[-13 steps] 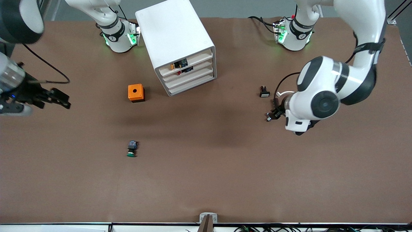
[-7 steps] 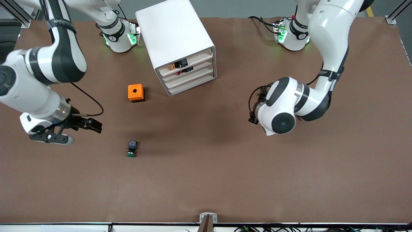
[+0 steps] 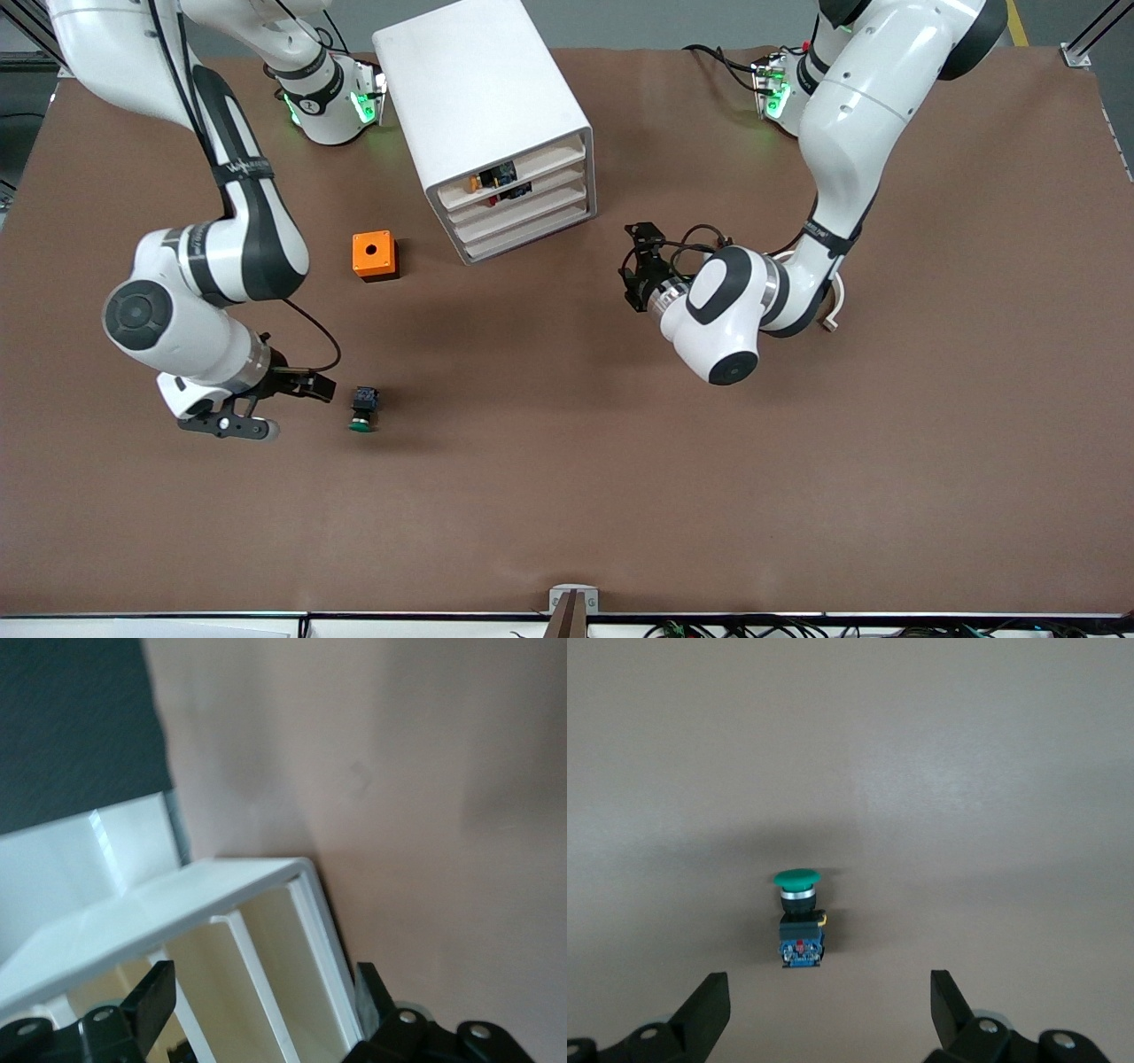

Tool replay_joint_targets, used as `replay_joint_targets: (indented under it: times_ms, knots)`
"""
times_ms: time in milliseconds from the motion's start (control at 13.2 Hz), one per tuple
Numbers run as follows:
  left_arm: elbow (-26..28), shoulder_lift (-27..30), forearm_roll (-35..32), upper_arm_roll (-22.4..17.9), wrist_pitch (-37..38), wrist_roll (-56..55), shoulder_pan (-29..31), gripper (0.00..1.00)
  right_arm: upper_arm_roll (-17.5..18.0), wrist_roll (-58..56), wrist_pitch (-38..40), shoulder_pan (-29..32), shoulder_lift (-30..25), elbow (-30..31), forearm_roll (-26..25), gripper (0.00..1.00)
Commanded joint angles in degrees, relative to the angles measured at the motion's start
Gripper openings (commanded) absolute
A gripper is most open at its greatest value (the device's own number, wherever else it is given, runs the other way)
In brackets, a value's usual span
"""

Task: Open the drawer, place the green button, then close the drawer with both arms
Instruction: 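Grasp the drawer front with the left gripper while the right gripper grasps the button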

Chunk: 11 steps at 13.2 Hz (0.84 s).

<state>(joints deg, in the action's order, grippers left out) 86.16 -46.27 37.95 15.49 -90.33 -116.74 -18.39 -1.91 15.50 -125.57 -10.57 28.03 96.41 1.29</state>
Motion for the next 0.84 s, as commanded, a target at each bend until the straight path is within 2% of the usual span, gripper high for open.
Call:
replay_joint_targets:
  times_ms: [0,76,228,684,760]
  knots:
    - [-1.08,-2.94,5.1,-0.37,0.68,-7.68,-3.05,0.73,-0.37,0.67,-2.39,-0.33,3.25,-1.4,0.99,1.0]
    - [-1.17,-4.52,7.99,-0.37,0.68,-9.62,-2.96,0.64,-0.37,0.67,-3.88,-0.33,4.74,-1.75,1.08,1.0]
    - [-1.17,-6.11,13.53,-0.46,0.6,-11.92,-4.36,0.6,-0.37,0.75,-5.99,-0.42,7.03,-1.76,2.48,1.0]
    - [-1.17,-8.14,14.79,-0.46,-0.02,-14.91,-8.76,0.59,-0.37,0.75,-8.99,-2.7,10.21,0.95,8.98,1.0]
    - [-1.17,-8.14,14.87,-0.46,-0.02,-14.92,-8.94,0.52,-0.37,0.75,-10.73,-2.79,10.21,2.45,9.86,1.0]
